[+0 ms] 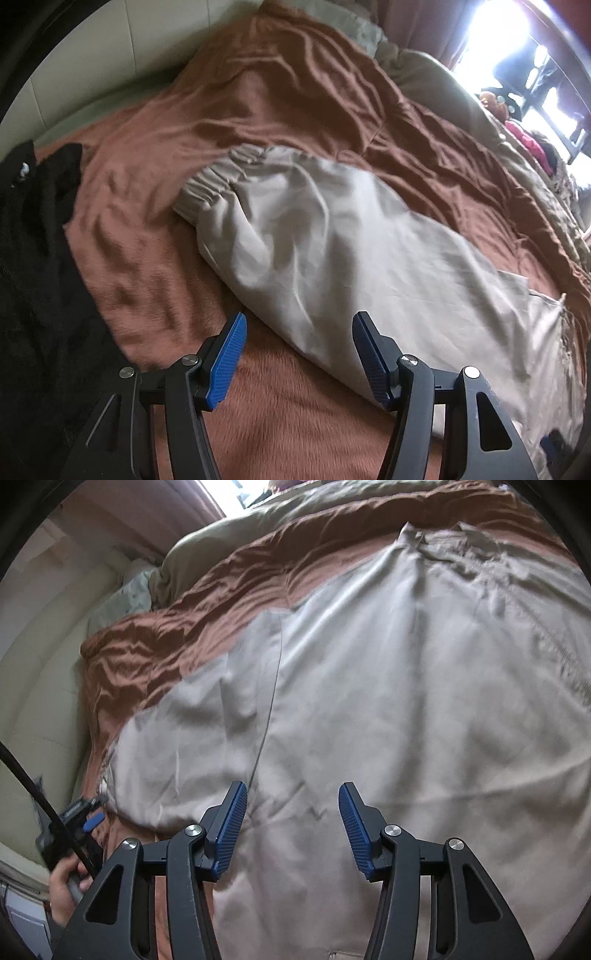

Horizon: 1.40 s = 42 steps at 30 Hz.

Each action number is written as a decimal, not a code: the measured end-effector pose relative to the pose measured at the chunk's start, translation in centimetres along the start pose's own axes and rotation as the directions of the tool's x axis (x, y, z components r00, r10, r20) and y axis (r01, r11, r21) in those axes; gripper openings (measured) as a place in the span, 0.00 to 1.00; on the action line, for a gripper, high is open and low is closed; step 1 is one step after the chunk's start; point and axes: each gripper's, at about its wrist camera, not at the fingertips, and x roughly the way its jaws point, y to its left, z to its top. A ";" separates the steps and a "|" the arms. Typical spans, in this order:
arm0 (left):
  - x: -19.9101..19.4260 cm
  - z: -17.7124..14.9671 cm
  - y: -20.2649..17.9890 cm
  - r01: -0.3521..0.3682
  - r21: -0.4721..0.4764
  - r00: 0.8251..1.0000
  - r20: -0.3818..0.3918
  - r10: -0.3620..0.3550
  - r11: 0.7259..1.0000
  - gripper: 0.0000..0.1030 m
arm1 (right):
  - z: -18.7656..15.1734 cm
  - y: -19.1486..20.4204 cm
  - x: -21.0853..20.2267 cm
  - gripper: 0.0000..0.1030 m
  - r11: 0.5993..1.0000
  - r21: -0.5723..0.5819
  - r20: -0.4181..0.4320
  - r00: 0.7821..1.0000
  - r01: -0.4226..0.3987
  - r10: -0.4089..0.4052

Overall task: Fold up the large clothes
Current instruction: 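Move the left tool down to the elastic cuff of the beige jacket sleeve, then grasp the sleeve with the left tool and fold it across the jacket body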

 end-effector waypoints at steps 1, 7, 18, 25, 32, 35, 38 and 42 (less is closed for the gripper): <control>0.7 0.0 -0.1 -0.010 -0.003 1.000 -0.008 0.010 1.000 0.58 | -0.2 -0.1 0.4 0.43 1.000 0.012 -0.003 1.000 0.001 -0.001; 2.6 0.2 0.1 -0.080 -0.025 0.997 0.001 0.080 0.996 0.29 | -0.5 -1.3 2.1 0.25 0.997 0.059 -0.051 0.997 -0.046 0.049; -4.5 3.4 -2.5 0.049 0.032 0.992 0.117 -0.052 0.998 0.03 | -0.7 -1.2 4.6 0.15 0.964 0.119 -0.089 0.965 -0.236 0.247; -11.4 4.4 -7.4 0.126 0.125 0.974 0.174 -0.147 0.984 0.02 | -1.1 -1.9 6.9 0.14 0.945 0.166 -0.155 0.939 -0.282 0.308; -17.7 3.9 -14.1 0.197 0.229 0.945 0.214 -0.246 0.953 0.02 | 0.4 -4.8 0.9 0.15 0.952 0.214 -0.066 0.969 -0.220 0.239; -20.1 3.3 -17.1 0.224 0.275 0.930 0.225 -0.290 0.935 0.02 | 0.4 -6.9 -1.0 0.17 0.943 0.264 -0.047 0.974 -0.201 0.221; -22.0 2.7 -20.2 0.242 0.327 0.917 0.230 -0.325 0.914 0.02 | 0.5 -8.4 -2.9 0.30 0.937 0.289 -0.016 0.977 -0.198 0.211; -23.8 1.3 -24.2 0.275 0.394 0.900 0.216 -0.379 0.877 0.02 | 0.9 -9.9 -5.6 0.47 0.935 0.304 0.056 0.983 -0.181 0.172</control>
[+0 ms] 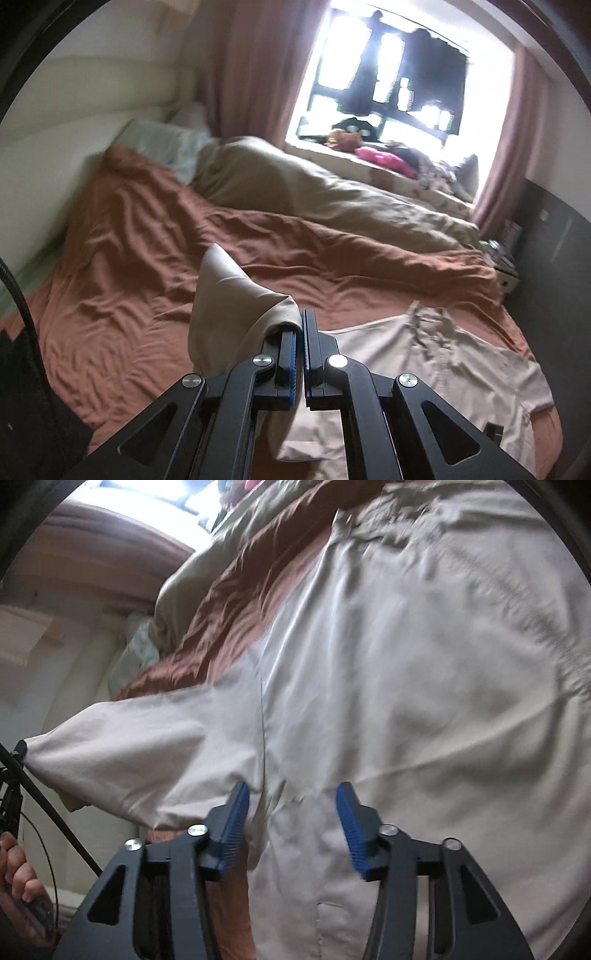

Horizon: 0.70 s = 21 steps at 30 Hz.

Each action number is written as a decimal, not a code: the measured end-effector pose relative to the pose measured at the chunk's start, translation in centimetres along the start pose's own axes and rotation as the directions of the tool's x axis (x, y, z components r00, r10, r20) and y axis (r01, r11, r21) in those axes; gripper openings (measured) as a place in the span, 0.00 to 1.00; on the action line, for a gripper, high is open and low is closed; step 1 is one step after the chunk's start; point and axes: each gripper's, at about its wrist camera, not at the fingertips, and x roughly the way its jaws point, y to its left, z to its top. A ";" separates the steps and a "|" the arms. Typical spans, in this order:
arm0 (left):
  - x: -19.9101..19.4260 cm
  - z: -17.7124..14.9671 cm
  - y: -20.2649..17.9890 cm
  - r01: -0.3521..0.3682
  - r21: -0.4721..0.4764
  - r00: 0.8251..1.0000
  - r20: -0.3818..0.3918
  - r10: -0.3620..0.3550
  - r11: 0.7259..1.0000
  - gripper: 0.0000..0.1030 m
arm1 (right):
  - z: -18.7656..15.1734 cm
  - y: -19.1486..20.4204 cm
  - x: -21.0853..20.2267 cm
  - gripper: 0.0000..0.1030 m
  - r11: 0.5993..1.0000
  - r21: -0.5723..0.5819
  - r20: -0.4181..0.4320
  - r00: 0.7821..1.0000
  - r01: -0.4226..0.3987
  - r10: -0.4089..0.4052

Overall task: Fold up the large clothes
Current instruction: 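Grasp the sleeve with the left tool and fold it across the jacket body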

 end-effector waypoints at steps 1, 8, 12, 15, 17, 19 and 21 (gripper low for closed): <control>-0.2 0.0 -1.2 0.016 0.017 1.000 0.002 -0.016 1.000 0.02 | 0.0 0.0 -0.4 0.47 1.000 0.010 0.009 1.000 0.000 0.000; -0.7 -0.3 -9.2 0.137 0.121 0.990 -0.003 -0.138 0.983 0.03 | -0.9 -0.5 -2.9 0.47 0.999 0.048 0.020 1.000 0.018 -0.019; -0.3 -1.4 -13.0 0.205 0.161 0.979 -0.039 -0.201 0.966 0.03 | 0.0 -1.9 -5.9 0.47 0.997 0.054 0.061 0.997 0.049 -0.052; 0.6 -2.5 -15.1 0.253 0.170 0.967 -0.074 -0.244 0.952 0.03 | 0.4 -2.8 -7.8 0.47 0.994 0.061 0.100 0.990 0.091 -0.097; 1.4 -3.2 -16.2 0.282 0.171 0.958 -0.103 -0.268 0.944 0.03 | 0.4 -3.4 -8.8 0.47 0.990 0.080 0.120 0.985 0.117 -0.127; 2.7 -4.4 -17.3 0.337 0.170 0.938 -0.147 -0.315 0.926 0.03 | 0.7 -4.2 -9.6 0.47 0.987 0.115 0.133 0.983 0.115 -0.130; 4.2 -6.0 -18.4 0.382 0.170 0.915 -0.207 -0.346 0.908 0.13 | 0.8 -4.9 -10.3 0.47 0.984 0.142 0.147 0.980 0.112 -0.133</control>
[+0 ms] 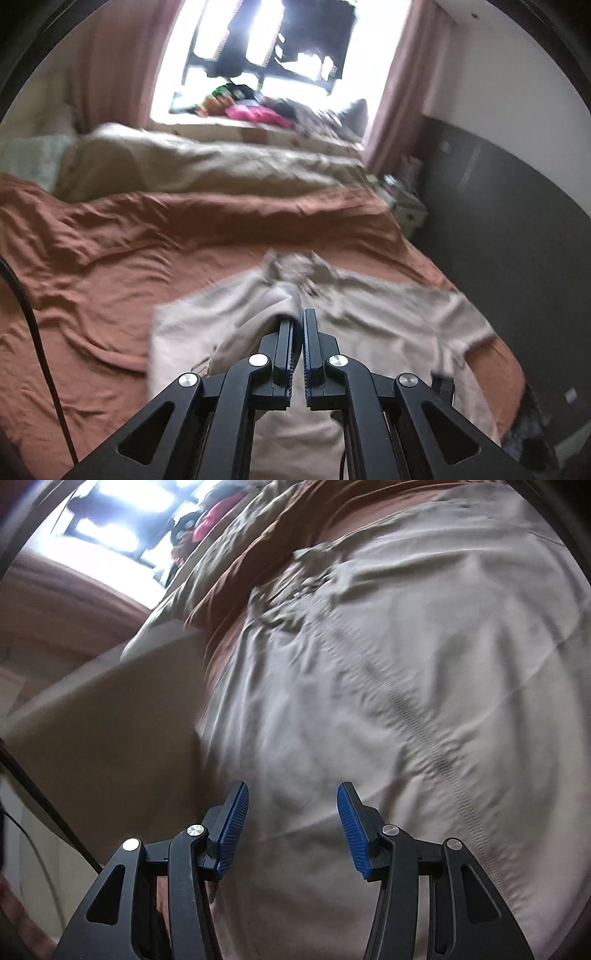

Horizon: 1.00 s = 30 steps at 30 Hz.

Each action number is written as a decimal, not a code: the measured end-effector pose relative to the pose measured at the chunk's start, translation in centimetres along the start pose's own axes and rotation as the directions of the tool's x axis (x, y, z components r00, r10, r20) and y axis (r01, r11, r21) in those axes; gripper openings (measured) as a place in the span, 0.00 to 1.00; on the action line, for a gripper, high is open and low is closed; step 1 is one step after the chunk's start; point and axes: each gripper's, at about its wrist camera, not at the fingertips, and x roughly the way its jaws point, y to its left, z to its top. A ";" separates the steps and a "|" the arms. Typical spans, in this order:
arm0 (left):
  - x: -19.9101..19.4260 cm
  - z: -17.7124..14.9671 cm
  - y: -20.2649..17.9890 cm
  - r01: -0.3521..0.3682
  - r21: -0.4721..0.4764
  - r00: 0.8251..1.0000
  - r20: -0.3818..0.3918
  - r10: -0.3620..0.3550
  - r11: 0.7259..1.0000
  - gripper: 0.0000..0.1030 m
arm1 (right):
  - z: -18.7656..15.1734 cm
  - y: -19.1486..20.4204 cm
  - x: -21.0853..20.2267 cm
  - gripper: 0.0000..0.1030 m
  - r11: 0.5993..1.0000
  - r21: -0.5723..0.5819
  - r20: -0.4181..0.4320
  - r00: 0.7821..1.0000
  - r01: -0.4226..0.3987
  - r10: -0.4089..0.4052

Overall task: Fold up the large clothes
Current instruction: 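Grasp the sleeve with the left tool and fold it across the jacket body, then open the left tool to release the folded sleeve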

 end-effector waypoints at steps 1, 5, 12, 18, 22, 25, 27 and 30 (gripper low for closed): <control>1.1 -0.6 -0.4 0.022 0.003 0.999 -0.037 -0.022 1.000 0.35 | 0.2 -0.4 -0.4 0.46 1.000 0.018 0.011 1.000 0.002 -0.002; 3.2 -2.9 -1.7 0.087 0.020 0.993 -0.077 -0.085 0.996 0.79 | 0.8 -1.6 -1.6 0.47 0.997 0.071 0.039 0.999 -0.010 0.007; 1.8 -4.6 1.0 -0.029 0.009 0.996 -0.082 0.030 1.000 0.79 | -0.2 -0.4 -1.8 0.47 1.000 0.018 0.046 0.999 0.001 -0.002; -1.3 -8.3 8.0 -0.225 -0.210 0.974 -0.043 0.221 0.951 0.79 | -1.7 3.6 1.3 0.47 0.990 -0.138 -0.045 0.999 -0.004 -0.002; -2.4 -11.5 10.6 -0.265 -0.311 0.964 -0.049 0.263 0.913 0.79 | -3.3 6.1 3.4 0.46 0.964 -0.267 -0.111 0.993 0.016 -0.047; -2.2 -13.4 12.1 -0.304 -0.335 0.952 -0.083 0.294 0.892 0.79 | -4.0 7.4 5.2 0.46 0.940 -0.339 -0.146 0.985 0.041 -0.095; -1.8 -14.6 13.2 -0.321 -0.349 0.947 -0.106 0.303 0.881 0.78 | -4.6 8.0 6.3 0.46 0.928 -0.369 -0.157 0.980 0.058 -0.124; -1.0 -16.2 14.9 -0.334 -0.369 0.942 -0.142 0.303 0.867 0.74 | -5.1 8.8 8.0 0.46 0.903 -0.415 -0.149 0.971 0.109 -0.186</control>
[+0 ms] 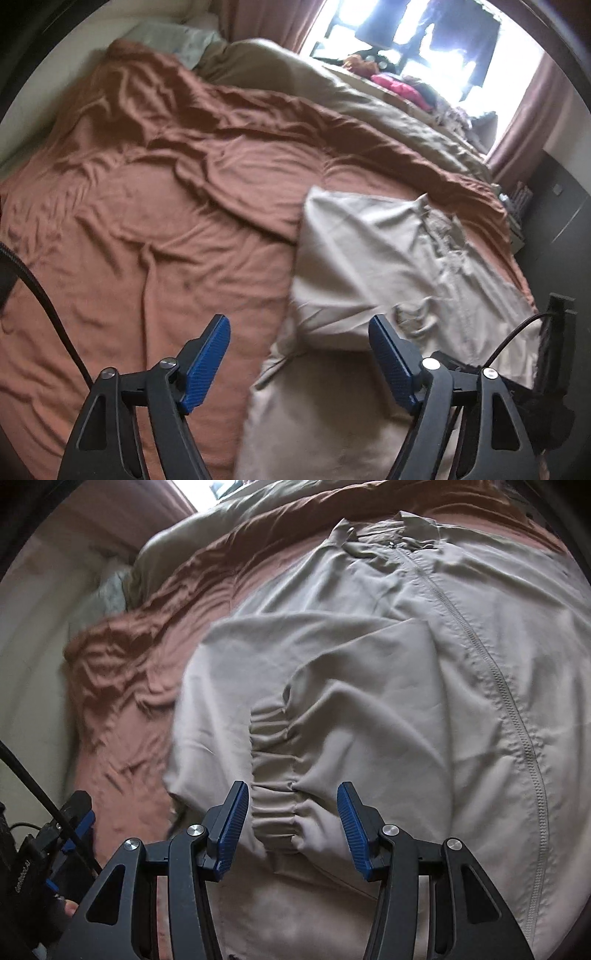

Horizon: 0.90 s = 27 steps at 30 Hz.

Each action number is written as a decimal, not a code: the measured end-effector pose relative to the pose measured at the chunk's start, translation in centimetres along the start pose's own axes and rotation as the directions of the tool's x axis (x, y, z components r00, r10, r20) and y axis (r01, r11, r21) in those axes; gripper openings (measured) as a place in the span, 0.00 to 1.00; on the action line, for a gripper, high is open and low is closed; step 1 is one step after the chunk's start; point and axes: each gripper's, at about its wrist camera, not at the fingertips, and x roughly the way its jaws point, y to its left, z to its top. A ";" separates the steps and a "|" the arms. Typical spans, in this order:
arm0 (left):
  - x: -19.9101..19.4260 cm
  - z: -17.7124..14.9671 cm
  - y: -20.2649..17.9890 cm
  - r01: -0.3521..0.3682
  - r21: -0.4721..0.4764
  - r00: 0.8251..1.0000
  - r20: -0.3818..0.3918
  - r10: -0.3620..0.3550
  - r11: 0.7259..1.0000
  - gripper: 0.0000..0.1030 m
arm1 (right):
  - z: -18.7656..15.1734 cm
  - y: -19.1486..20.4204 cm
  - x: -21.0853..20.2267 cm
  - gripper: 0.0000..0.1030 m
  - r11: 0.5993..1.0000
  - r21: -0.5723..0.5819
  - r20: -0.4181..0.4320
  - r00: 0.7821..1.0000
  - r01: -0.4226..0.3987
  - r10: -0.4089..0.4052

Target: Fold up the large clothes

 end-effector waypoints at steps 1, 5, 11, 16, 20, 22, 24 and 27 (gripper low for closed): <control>0.4 -0.2 0.4 0.010 -0.004 1.000 -0.013 -0.010 1.000 0.74 | -0.1 0.4 0.3 0.46 1.000 -0.008 -0.001 1.000 0.019 -0.019; 1.9 -1.0 1.5 0.010 0.003 0.999 -0.050 -0.010 1.000 0.71 | -0.9 2.4 2.4 0.46 0.988 -0.079 -0.020 0.991 0.130 -0.132; 4.0 -1.7 3.1 0.051 -0.046 0.991 -0.121 -0.056 0.998 0.49 | -1.8 4.7 4.4 0.46 0.955 -0.167 -0.002 0.968 0.246 -0.250; 4.7 -2.0 3.5 0.080 -0.068 0.985 -0.149 -0.089 0.995 0.42 | -2.3 5.0 4.6 0.47 0.965 -0.136 -0.009 0.974 0.223 -0.226; 5.0 -2.3 3.4 0.085 -0.055 0.981 -0.167 -0.093 0.995 0.36 | -2.2 5.0 5.6 0.58 0.964 -0.167 -0.029 0.976 0.208 -0.215; 5.5 -2.5 3.1 0.077 -0.027 0.979 -0.187 -0.080 0.997 0.35 | -2.4 5.5 6.3 0.58 0.946 -0.220 -0.030 0.968 0.237 -0.249; 6.1 -2.8 2.8 0.067 -0.002 0.976 -0.208 -0.066 0.998 0.31 | -2.7 6.2 6.8 0.58 0.920 -0.277 -0.010 0.956 0.278 -0.293; 7.1 -3.3 2.6 0.060 0.010 0.971 -0.235 -0.056 0.998 0.25 | -2.4 5.6 6.7 0.40 0.928 -0.259 -0.006 0.960 0.267 -0.278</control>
